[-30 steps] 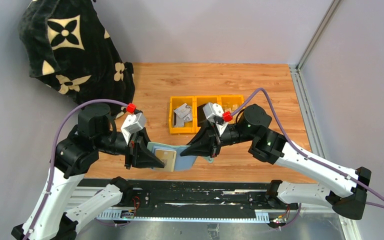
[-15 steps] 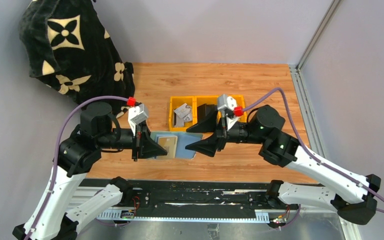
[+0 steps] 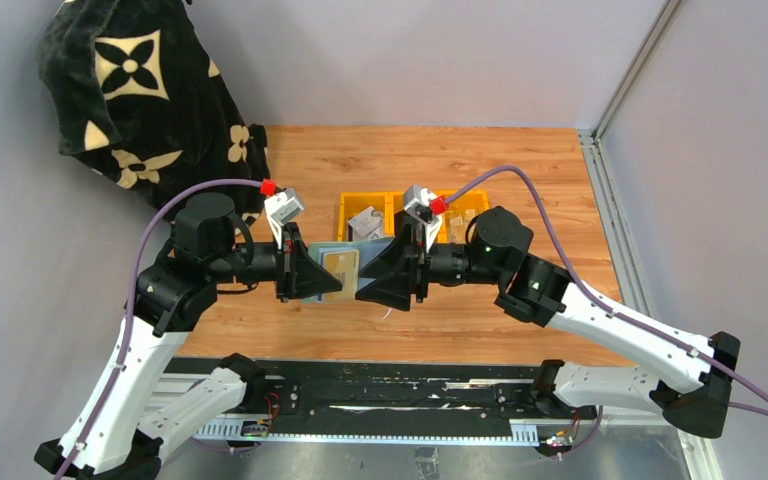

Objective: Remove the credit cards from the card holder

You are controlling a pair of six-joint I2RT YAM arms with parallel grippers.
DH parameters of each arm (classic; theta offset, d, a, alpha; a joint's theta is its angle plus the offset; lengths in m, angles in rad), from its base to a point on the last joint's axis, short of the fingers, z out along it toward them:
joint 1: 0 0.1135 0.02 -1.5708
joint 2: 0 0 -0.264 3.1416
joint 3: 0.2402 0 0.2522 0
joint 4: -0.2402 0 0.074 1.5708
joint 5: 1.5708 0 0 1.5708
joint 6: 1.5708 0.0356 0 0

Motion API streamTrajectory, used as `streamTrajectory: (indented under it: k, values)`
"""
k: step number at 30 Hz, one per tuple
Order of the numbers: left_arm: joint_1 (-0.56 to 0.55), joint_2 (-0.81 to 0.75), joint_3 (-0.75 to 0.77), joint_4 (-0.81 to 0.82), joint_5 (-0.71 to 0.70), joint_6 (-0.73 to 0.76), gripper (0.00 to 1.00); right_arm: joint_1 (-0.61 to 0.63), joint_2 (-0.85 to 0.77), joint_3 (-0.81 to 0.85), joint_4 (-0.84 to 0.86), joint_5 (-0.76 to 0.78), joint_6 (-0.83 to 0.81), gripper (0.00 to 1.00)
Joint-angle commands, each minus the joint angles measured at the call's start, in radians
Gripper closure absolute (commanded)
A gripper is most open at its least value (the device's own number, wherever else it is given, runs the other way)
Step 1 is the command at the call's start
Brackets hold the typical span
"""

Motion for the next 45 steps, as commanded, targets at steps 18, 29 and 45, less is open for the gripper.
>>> streamTrajectory:
  k: [18,29,45]
  values:
    - [0.012,-0.018,-0.009,0.103,0.239,-0.091,1.0,-0.064,0.019,-0.026,0.019,-0.073,0.091,0.55]
    - [0.012,-0.02,-0.019,0.142,0.258,-0.121,1.0,-0.103,0.04,-0.031,0.074,-0.134,0.15,0.56]
    - [0.012,0.005,-0.03,0.107,0.195,-0.066,0.91,-0.102,0.086,-0.086,0.284,-0.203,0.275,1.0]
